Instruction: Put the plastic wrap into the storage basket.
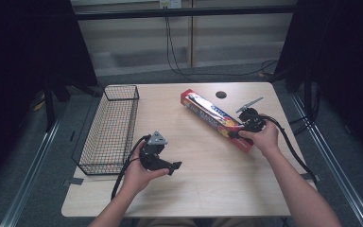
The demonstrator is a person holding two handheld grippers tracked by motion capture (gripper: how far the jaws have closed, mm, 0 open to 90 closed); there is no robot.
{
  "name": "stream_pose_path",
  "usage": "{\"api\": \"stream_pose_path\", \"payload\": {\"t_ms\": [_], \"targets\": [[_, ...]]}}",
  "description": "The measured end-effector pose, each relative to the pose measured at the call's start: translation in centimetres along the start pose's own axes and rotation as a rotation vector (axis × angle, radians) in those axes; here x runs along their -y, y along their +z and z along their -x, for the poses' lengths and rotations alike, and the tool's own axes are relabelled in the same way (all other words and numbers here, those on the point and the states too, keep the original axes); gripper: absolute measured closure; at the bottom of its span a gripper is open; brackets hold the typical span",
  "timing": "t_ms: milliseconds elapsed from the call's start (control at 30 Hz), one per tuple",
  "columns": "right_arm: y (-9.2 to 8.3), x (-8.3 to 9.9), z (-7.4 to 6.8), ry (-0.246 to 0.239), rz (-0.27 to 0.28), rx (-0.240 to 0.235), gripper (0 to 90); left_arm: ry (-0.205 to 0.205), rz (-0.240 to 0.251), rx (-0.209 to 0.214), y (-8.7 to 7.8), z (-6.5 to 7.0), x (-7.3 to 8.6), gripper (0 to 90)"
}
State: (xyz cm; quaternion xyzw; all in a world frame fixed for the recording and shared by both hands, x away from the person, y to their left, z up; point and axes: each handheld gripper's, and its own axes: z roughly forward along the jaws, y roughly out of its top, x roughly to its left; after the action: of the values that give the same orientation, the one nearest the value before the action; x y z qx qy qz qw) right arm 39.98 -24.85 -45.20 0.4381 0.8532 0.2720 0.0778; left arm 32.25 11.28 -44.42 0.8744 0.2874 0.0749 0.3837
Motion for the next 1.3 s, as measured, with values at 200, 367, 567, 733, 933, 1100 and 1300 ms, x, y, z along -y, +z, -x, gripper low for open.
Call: {"api": "stream_pose_path", "payload": {"t_ms": [200, 367, 567, 733, 933, 1100, 1300], "targets": [[-1.2, 0.4, -1.0, -0.035, 0.016, -0.034, 43.5, 0.026, 0.002, 0.027, 0.2, 0.4, -0.8, 4.0], [-1.9, 0.9, -1.9, -0.057, 0.012, -0.051, 43.5, 0.053, -0.005, 0.042, 0.2, 0.5, -1.7, 3.9], [-2.9, 1.3, -2.6, -0.083, 0.024, -0.074, 43.4, 0.093, -0.003, 0.061, -0.2, 0.7, -3.2, 2.1], [-3.4, 1.7, -3.0, -0.103, 0.022, -0.088, 43.4, 0.132, -0.01, 0.084, -0.7, 0.7, -4.5, 0.0], [-3.9, 2.1, -3.7, -0.127, 0.022, -0.118, 43.3, 0.167, -0.021, 0.099, -1.1, 0.6, -6.5, 1.1], [-4.0, 2.4, -4.1, -0.153, 0.021, -0.134, 43.3, 0.236, -0.03, 0.122, -1.0, 0.8, -8.0, 2.0], [-4.3, 2.6, -4.7, -0.164, 0.008, -0.16, 43.4, 0.233, -0.019, 0.119, -0.6, 0.5, -9.1, 2.7]]}}
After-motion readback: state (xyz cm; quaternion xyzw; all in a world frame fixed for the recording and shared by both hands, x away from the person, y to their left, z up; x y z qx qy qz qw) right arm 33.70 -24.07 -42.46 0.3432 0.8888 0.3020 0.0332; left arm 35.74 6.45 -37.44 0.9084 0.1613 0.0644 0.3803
